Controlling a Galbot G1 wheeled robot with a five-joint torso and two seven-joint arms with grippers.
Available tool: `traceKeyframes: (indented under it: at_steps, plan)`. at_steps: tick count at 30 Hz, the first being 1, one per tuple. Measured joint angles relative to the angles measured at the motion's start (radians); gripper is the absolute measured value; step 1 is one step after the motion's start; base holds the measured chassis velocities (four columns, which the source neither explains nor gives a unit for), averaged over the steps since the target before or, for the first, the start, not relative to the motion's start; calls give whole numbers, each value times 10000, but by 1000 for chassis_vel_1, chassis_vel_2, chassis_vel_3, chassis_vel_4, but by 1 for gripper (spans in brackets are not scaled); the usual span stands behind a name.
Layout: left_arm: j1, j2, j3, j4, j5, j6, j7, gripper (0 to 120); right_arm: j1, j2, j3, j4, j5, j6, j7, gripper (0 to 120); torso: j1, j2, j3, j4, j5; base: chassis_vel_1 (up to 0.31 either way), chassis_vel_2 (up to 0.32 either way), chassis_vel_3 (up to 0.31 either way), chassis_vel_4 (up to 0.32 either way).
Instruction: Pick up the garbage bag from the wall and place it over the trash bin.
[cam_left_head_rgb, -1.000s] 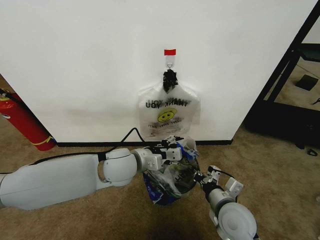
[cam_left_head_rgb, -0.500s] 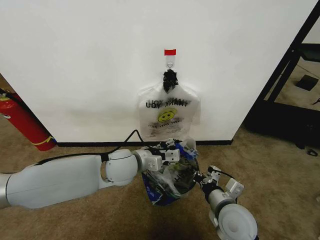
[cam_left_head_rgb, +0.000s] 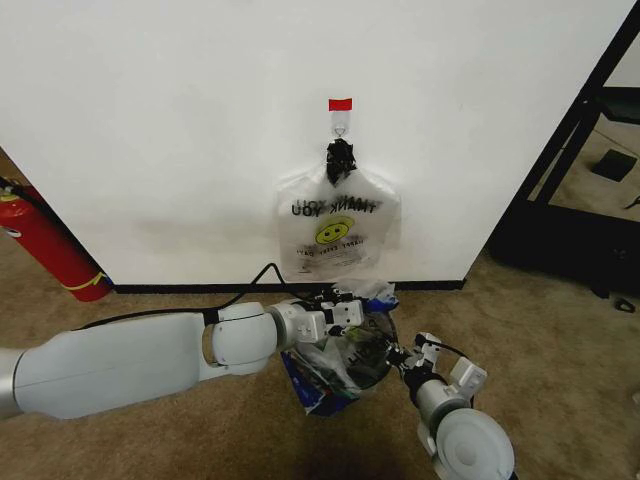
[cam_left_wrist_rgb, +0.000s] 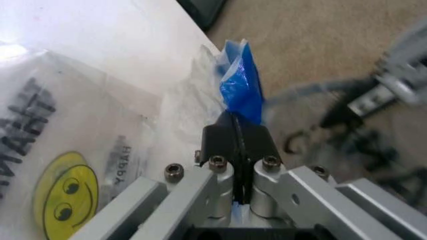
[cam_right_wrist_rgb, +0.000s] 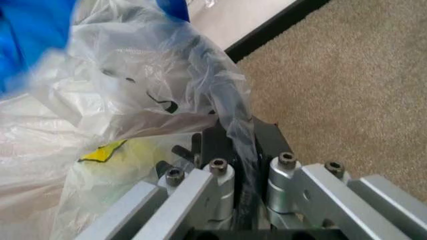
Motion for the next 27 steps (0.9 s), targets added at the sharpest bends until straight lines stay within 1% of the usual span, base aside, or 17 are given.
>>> traceKeyframes:
  at_steps: [8,10,13,15,16,19,23,27]
  plan:
    - [-194,-450,-371,359,-738,229,-248,0,-238,-84,-78,130,-257,-6,-125,0,0,0,0,-2,2,0,0,0,0]
    - [-287,-580,-548,620,-1028,374,-312,0,-350,-133,-85,223,-475,8,-286,0,0,0,0,-1,2,0,0,0,0]
    - [-354,-641,-581,863,-1257,616,-394,0,-503,-221,-97,340,-724,58,-484,0,0,0,0,-1,2,0,0,0,0]
    - [-341,-643,-571,963,-1319,754,-418,0,-594,-290,-110,427,-922,78,-615,0,0,0,0,-1,2,0,0,0,0]
    - [-281,-639,-563,1070,-1340,844,-421,0,-697,-397,-143,494,-1297,166,-853,0,0,0,0,0,2,0,0,0,0]
    - [-230,-612,-571,1213,-1346,905,-421,0,-786,-502,-149,537,-1630,279,-1054,0,0,0,0,-1,0,0,0,0,0]
    - [-190,-562,-632,1342,-1379,934,-413,0,-840,-565,-137,580,-1766,351,-1143,0,0,0,0,-1,1,0,0,0,0]
    - [-120,-252,-801,1559,-1626,980,-336,0,-1002,-661,-22,636,-1975,601,-1349,0,0,0,0,1,1,0,0,0,0]
